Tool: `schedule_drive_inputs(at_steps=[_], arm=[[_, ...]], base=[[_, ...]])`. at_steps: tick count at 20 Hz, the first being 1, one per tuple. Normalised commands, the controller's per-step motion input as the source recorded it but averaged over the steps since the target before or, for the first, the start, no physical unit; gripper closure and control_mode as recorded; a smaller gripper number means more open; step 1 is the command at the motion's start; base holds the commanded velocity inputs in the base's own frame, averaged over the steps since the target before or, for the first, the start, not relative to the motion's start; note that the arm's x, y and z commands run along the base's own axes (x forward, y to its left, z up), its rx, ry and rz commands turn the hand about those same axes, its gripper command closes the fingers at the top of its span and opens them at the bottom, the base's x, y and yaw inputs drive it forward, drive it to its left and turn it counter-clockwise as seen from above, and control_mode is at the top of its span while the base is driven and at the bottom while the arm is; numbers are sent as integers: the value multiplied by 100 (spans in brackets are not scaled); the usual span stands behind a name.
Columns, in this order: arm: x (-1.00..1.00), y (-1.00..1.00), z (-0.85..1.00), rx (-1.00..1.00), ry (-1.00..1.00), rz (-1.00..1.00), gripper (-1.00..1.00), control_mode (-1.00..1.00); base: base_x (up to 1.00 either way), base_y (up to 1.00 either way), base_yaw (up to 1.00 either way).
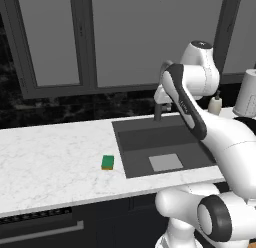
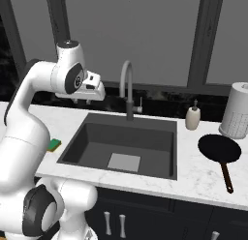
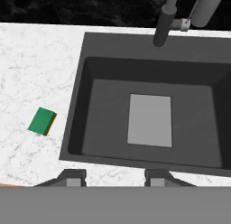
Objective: Pick the pan and sponge and place them into the sink. Then turn on the water.
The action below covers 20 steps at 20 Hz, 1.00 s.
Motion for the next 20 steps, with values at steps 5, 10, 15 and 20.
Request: schedule_drive_inputs(at_steps=[5, 10, 15, 20], arm=[[0, -38, 0, 0, 0, 0, -100, -100], [-3, -69, 0, 0, 0, 0, -100, -100], [-10, -76, 0, 0, 0, 0, -100, -100], [-20, -100, -6, -1, 0, 0, -100, -100]], base=[[0, 0, 0], [0, 0, 0], [0, 0, 0], [0, 0, 0]])
